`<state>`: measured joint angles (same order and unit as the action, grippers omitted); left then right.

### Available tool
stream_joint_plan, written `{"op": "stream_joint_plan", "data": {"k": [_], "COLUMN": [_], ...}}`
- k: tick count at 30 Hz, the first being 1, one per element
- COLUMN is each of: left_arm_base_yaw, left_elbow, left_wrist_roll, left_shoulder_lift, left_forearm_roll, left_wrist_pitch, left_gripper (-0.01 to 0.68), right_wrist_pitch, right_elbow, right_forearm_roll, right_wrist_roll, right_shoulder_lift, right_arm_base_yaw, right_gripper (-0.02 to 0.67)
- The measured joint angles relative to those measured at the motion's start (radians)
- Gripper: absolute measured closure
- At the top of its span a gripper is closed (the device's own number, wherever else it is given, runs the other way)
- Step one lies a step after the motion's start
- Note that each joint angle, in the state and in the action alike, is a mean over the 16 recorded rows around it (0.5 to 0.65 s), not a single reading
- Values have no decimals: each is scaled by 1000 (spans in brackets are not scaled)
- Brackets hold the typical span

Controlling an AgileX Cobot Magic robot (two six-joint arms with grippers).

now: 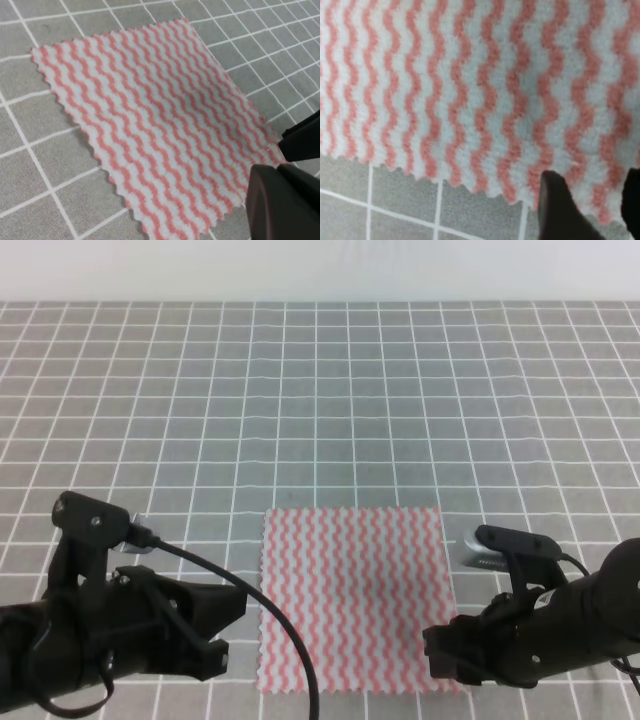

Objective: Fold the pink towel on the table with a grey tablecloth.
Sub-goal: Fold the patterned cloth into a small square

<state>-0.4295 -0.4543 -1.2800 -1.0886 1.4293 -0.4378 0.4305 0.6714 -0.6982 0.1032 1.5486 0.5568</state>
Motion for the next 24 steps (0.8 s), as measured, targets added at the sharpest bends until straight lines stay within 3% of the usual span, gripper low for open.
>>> {"op": "stream_joint_plan", "data": {"k": [13,24], "left_arm_base_yaw": [0,0], "left_elbow": [0,0], "left_wrist_roll": [-1,-2], "left_shoulder_lift": [-2,-1], "left_forearm_roll": [-1,-1], "left_wrist_pitch": [0,-3], "left_gripper": [676,675], "right_wrist_pitch": [8,9], "right_elbow": [0,1], "right_forearm_roll": [18,20], "right_wrist_roll": [-3,-4], "right_shoulder_lift": [28,37], "right_arm_base_yaw": [0,0], "right_gripper": [383,452]}}
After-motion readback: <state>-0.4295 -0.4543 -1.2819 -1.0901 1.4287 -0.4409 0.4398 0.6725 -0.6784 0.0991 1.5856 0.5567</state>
